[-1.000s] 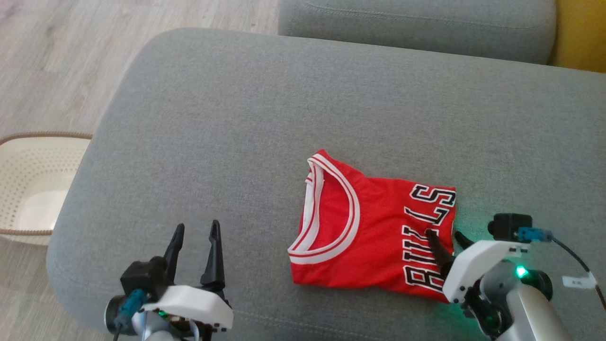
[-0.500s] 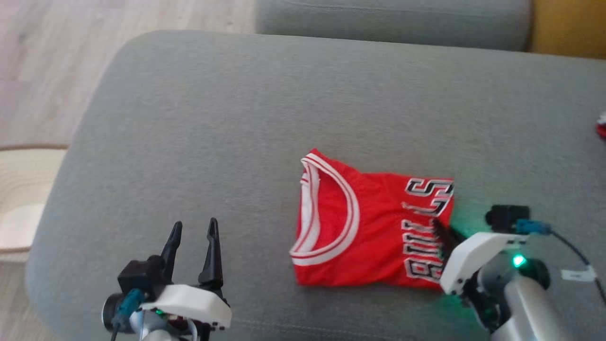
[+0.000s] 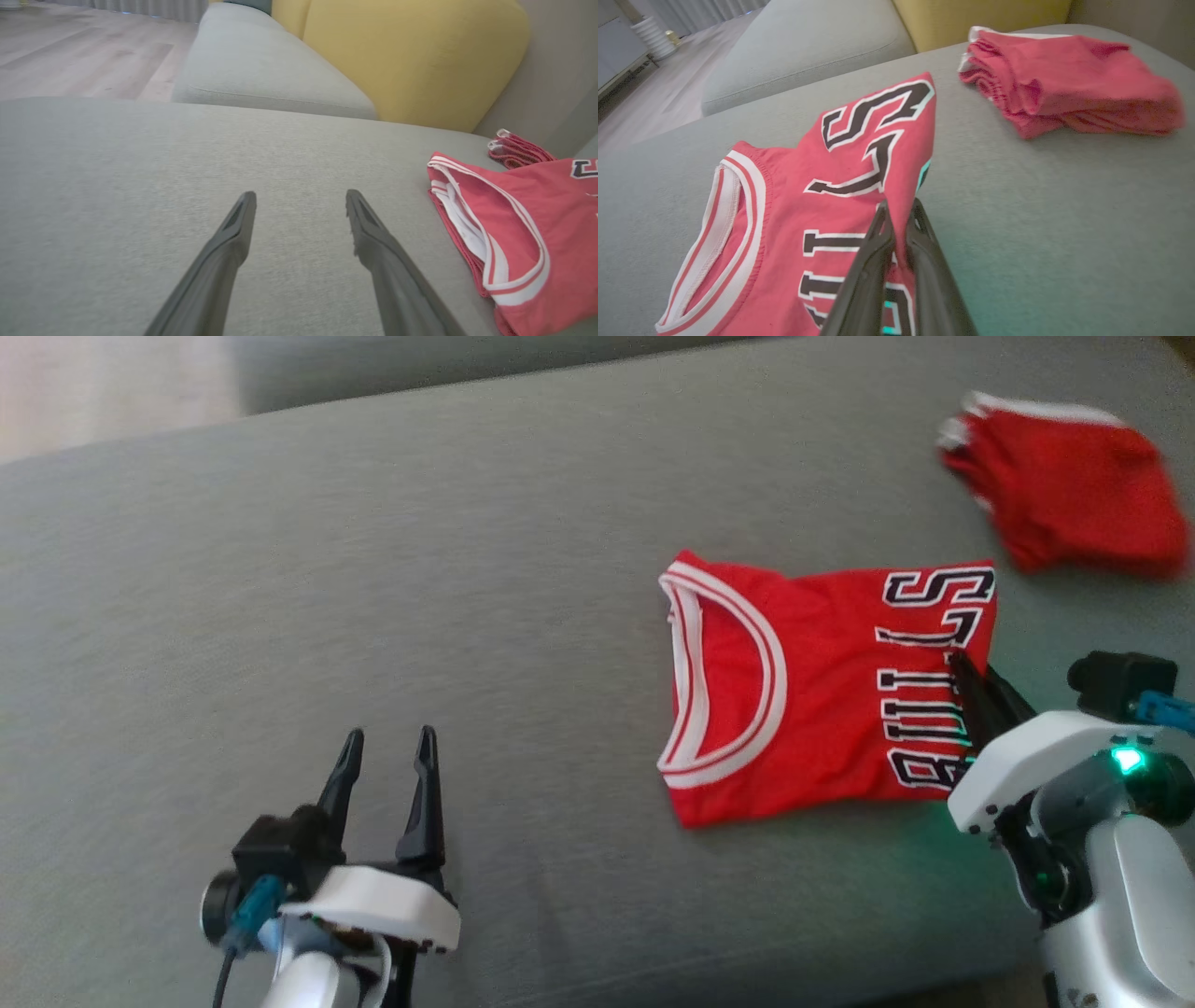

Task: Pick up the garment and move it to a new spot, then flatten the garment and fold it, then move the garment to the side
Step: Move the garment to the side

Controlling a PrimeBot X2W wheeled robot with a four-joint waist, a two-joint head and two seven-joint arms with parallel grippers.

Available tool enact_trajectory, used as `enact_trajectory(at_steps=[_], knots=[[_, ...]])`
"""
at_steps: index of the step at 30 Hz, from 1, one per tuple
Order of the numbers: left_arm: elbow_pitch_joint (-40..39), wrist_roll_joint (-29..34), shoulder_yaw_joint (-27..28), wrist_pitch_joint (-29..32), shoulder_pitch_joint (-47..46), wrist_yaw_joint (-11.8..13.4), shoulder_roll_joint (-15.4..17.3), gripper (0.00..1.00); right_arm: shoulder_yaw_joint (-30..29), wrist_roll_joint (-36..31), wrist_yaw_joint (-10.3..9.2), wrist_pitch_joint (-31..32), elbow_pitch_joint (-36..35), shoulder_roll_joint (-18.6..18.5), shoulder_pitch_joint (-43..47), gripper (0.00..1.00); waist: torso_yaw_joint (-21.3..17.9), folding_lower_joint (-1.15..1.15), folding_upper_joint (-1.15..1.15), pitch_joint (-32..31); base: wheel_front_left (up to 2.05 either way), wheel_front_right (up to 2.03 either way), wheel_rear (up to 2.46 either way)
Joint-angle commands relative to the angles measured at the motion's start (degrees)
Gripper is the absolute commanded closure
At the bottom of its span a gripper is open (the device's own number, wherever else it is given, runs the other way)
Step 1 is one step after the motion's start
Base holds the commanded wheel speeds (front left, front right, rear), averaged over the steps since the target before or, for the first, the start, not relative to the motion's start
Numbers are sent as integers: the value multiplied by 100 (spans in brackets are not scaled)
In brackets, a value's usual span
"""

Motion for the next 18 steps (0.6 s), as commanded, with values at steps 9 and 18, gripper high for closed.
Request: enact_trajectory(at_steps=[9, 18], knots=[[-124, 228, 94, -71, -464, -92, 47, 0, 234, -12, -4, -120, -366, 7, -441, 100, -1399, 0, 0, 567, 0, 0, 0], [-98, 231, 38, -71, -531, -92, 84, 0, 322, -63, -4, -184, -345, 19, -804, 100, -1195, 0, 0, 601, 0, 0, 0]])
